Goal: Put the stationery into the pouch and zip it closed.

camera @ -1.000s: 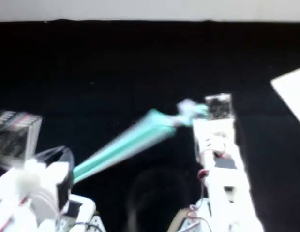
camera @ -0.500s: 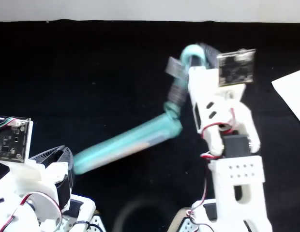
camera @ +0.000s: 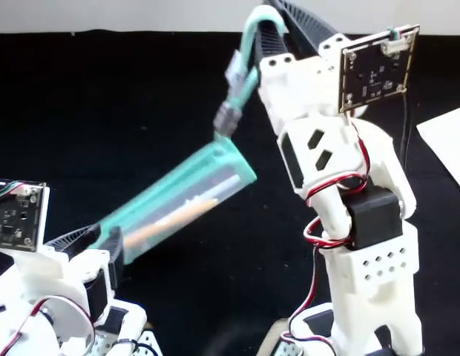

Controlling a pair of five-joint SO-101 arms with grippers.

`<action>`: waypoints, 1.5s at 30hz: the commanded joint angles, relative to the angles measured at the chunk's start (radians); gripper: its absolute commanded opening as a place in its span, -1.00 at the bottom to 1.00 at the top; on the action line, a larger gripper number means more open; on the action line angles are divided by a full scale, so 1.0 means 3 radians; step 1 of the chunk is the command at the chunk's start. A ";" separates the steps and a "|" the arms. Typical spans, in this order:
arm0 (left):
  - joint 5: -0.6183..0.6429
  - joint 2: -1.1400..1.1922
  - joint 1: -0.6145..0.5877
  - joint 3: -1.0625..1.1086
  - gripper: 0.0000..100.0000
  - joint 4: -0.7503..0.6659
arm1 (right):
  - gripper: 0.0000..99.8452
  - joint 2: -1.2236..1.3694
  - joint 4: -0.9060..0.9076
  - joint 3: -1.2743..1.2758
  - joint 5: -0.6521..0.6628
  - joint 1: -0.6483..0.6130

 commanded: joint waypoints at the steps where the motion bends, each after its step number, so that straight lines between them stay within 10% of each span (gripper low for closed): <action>1: 0.0000 0.0028 -0.0028 0.0064 -0.68 0.0005 | -0.99 0.0090 0.0008 -0.0458 -0.0041 -0.0125; 33: -0.0026 0.0018 0.0401 0.0928 -0.47 -0.1074 | -0.99 0.1828 0.1158 -0.3005 0.0225 -0.2192; 45: -0.0946 0.0028 -0.0284 0.1506 -0.61 -0.2036 | -0.99 0.1936 0.1491 -0.3225 0.0302 -0.2365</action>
